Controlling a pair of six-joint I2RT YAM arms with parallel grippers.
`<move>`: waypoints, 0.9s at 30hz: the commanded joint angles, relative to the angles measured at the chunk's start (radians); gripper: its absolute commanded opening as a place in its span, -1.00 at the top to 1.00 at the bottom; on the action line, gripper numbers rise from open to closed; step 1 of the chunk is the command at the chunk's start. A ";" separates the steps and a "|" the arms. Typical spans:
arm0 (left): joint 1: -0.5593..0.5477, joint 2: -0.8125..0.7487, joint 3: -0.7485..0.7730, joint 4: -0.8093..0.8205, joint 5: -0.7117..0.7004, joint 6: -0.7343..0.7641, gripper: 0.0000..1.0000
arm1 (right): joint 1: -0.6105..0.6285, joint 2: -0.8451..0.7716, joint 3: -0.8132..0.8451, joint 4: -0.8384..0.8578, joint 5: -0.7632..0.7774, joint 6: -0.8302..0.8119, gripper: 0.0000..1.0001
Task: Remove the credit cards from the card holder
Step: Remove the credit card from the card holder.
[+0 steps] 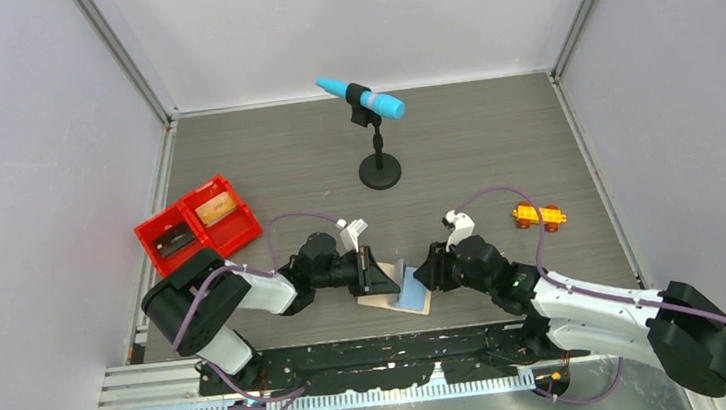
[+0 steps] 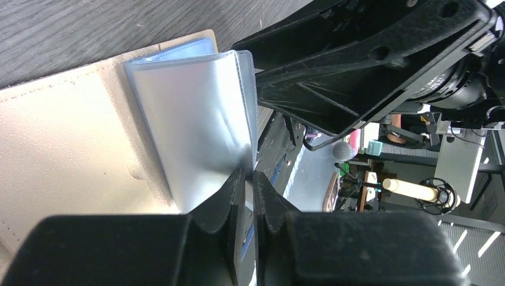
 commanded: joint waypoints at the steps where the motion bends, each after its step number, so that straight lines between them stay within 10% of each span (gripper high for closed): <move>1: -0.005 -0.029 -0.009 0.018 -0.020 0.037 0.79 | 0.004 -0.055 0.020 0.004 -0.010 0.022 0.08; 27: -0.005 -0.033 -0.002 -0.008 -0.020 0.050 0.70 | 0.048 -0.003 0.029 0.090 -0.099 0.149 -0.20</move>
